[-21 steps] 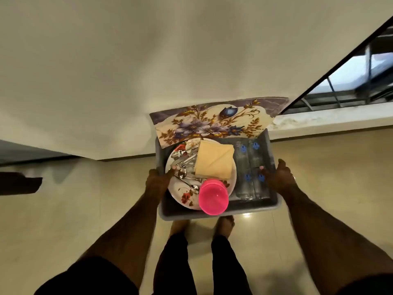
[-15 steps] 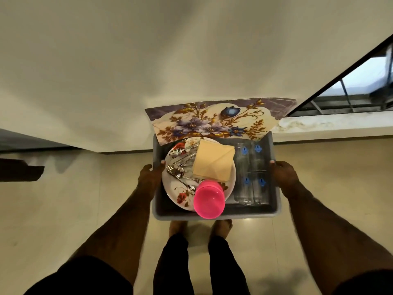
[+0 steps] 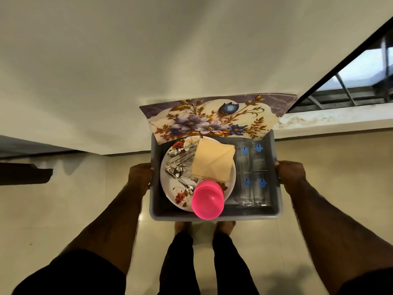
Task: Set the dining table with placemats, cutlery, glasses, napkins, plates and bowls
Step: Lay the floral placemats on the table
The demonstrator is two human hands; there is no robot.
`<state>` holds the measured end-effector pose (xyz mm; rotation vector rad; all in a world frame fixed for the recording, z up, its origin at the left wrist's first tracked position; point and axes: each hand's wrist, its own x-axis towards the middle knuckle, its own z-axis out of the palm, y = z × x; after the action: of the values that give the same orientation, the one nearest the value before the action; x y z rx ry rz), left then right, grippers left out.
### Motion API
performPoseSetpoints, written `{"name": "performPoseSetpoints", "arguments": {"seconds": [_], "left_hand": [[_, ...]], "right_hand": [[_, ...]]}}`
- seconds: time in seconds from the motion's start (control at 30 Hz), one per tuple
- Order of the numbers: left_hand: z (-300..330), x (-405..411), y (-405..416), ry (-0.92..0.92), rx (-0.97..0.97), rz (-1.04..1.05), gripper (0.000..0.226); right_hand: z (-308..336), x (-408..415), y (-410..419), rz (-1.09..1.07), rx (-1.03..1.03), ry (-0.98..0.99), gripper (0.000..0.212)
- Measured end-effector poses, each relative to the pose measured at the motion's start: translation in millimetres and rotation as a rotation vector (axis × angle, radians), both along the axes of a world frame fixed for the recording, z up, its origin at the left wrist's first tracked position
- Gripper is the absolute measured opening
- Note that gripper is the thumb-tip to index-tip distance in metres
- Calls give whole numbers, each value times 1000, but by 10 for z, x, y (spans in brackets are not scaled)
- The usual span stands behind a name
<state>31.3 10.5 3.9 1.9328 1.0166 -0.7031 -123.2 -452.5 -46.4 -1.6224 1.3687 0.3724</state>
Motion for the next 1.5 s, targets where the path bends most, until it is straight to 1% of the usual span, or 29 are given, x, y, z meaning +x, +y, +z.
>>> {"name": "performPoseSetpoints", "arguments": {"seconds": [0.03, 0.17, 0.27, 0.33, 0.43, 0.5, 0.57, 0.7, 0.8, 0.9, 1.0, 1.07, 1.1, 1.13, 1.2, 1.23, 1.3, 1.43, 1.5], "left_hand": [[67, 17, -21, -9, 2, -13, 28], [338, 41, -36, -50, -26, -83, 22], [668, 96, -53, -76, -80, -182, 17], [852, 148, -107, -98, -99, -252, 16], [1148, 201, -241, -89, -142, -417, 16], [1298, 264, -369, -115, -177, -505, 16], [1492, 275, -564, -130, -217, -609, 12], [1868, 186, -1033, -139, -283, -852, 13], [2100, -37, -1385, -158, -309, -1049, 11], [2327, -477, -1696, -160, -321, -1219, 13], [2513, -1005, -1911, -195, -360, -1357, 8], [2649, -1449, -1956, -183, -368, -1459, 6], [2713, -1637, -2020, -193, -386, -1520, 7], [2780, -1717, -2057, -214, -403, -1530, 8], [2922, -2521, -1916, -189, -415, -1695, 10], [2978, -2574, -1927, -216, -422, -1708, 11], [3067, -2921, -1881, -227, -440, -1782, 9], [3126, -4168, -1321, -174, -507, -2017, 10], [3070, -4658, -1049, -136, -529, -2101, 9]], "right_hand": [[58, -46, 11, -5, -2, -26, 11], [381, -312, 84, -89, -30, -89, 5], [632, -643, 176, -213, -33, -121, 13], [808, -914, 285, -289, -51, -132, 13], [1100, -1392, 500, -420, -85, -151, 8], [1276, -1711, 672, -496, -122, -180, 7], [1495, -2068, 894, -594, -175, -201, 10], [1920, -2762, 1454, -778, -291, -189, 17], [2182, -3299, 1897, -934, -369, -176, 14], [2403, -3932, 2388, -1054, -391, -162, 8], [2625, -4487, 2934, -1276, -433, -194, 12], [2829, -4854, 3336, -1399, -483, -219, 10], [2906, -4999, 3537, -1435, -489, -224, 11], [2905, -5054, 3599, -1436, -489, -216, 11], [3039, -5639, 4339, -1592, -528, -214, 10], [3046, -5684, 4372, -1581, -529, -208, 10], [3124, -5895, 4726, -1626, -532, -184, 10], [3172, -6682, 6174, -1828, -592, -112, 11], [3168, -6923, 6803, -1938, -604, -124, 16]]}}
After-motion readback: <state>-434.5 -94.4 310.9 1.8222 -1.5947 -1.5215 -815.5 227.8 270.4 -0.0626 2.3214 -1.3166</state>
